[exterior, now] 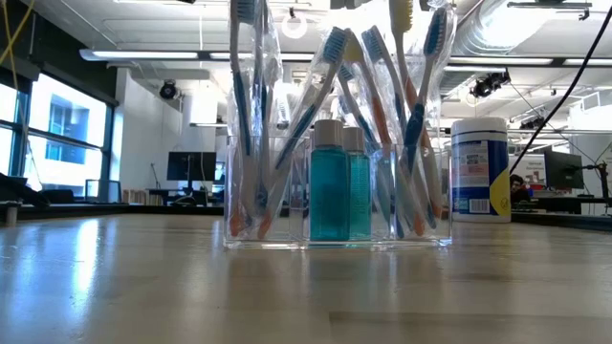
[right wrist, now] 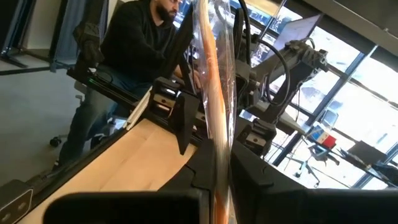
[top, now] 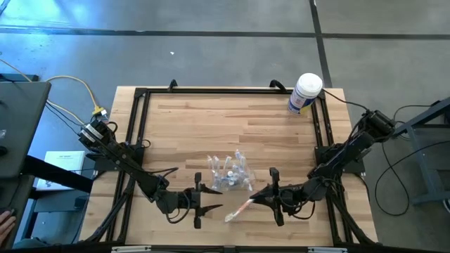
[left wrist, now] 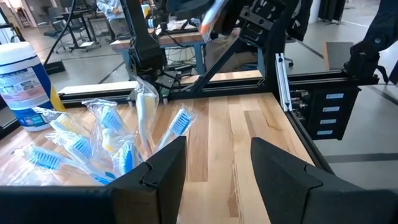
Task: Pick & Place toothbrushing station
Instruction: Put the orange toothbrush into the transparent organizer
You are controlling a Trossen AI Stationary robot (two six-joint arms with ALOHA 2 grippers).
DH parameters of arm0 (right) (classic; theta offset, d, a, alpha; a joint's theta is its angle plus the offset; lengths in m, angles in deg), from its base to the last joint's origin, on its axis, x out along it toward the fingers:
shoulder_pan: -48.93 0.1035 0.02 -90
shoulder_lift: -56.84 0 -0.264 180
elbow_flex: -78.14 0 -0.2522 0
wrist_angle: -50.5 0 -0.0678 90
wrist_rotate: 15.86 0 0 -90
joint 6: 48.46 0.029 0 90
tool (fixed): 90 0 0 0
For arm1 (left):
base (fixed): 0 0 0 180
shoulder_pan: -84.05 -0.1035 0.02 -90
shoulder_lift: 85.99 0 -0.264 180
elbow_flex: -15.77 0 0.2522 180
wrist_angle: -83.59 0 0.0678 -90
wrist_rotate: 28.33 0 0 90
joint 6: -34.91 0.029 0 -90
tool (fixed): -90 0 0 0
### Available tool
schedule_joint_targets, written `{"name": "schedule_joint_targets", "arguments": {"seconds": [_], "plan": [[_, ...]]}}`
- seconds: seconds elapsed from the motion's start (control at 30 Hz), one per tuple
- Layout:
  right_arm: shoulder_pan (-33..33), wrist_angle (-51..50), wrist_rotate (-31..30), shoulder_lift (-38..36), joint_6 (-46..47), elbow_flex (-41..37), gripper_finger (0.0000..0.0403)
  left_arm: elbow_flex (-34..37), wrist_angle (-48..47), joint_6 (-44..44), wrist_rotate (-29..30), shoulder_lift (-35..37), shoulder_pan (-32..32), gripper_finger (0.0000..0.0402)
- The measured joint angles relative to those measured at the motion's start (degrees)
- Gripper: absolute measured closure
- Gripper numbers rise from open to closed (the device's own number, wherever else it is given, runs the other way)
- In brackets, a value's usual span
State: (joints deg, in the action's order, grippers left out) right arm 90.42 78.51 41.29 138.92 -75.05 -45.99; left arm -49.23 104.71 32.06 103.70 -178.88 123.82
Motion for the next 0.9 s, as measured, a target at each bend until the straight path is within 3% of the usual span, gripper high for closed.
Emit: {"name": "schedule_joint_targets", "arguments": {"seconds": [0.23, 0.43, 0.67, 0.9], "plan": [[0.6, 0.0, 0.6, 0.0, 0.0, 0.0, 0.0385, 0.0, 1.9, 1.3, -0.2, 0.0, 0.6, 0.0227], [0.6, 0.1, 5.3, 0.0, -0.1, 0.0, 0.0385, 0.0, 4.6, 1.6, -0.4, 0.0, -0.7, 0.0227], [0.3, 0.4, 5.5, 0.2, 0.0, 0.0, 0.0385, 0.0, 11.0, 5.4, -10.4, 0.0, -2.9, 0.0227], [-1.4, 4.3, 4.5, 3.7, -0.6, 0.0, 0.0385, 0.0, 21.4, 17.1, -13.8, -1.8, -3.4, 0.0227]]}}
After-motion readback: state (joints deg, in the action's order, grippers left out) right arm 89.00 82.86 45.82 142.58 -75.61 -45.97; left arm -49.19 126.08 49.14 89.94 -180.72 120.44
